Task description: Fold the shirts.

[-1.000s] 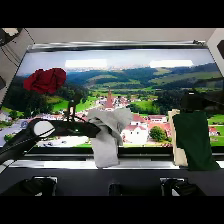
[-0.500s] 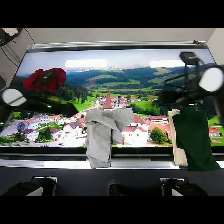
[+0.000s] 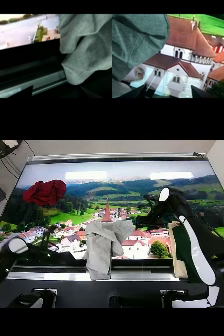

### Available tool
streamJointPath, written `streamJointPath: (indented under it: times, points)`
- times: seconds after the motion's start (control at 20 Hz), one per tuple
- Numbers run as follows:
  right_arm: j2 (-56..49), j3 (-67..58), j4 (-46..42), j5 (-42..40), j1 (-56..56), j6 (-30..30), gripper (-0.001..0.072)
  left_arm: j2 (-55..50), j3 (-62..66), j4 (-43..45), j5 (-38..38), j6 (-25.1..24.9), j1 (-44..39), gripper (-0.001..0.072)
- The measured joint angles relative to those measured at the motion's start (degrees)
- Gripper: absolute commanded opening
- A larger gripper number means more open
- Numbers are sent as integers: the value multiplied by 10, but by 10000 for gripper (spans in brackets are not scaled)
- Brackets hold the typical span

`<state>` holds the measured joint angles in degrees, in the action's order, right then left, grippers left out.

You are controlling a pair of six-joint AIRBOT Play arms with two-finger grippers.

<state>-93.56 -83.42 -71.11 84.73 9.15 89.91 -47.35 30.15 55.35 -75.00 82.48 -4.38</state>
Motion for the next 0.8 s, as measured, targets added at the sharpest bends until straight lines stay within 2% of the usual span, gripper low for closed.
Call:
streamJointPath:
  times: [0.2, 0.25, 0.4, 0.55, 0.65, 0.75, 0.8]
  points:
    - [-22, 0, 18, -18, 0, -7, 671, 3, -99, -70, 81, 0, -52, 669]
    - [-25, 0, 21, -25, 0, -8, 671, -3, -110, -84, 106, 0, -74, 647]
    - [-29, 0, 24, -37, 0, -9, 672, -32, -127, -118, 175, 8, -137, 647]
    - [-30, 0, 26, -45, 0, -8, 672, -72, -129, -165, 230, 12, -195, 593]
    - [-30, 4, 31, -52, 0, 3, 679, -95, -126, -185, 269, 15, -230, 354]
    - [-31, 13, 44, -71, 0, 12, 682, -112, -123, -188, 307, 25, -256, 21]
    - [-31, 19, 53, -79, 0, 17, 682, -116, -122, -190, 319, 30, -263, 26]
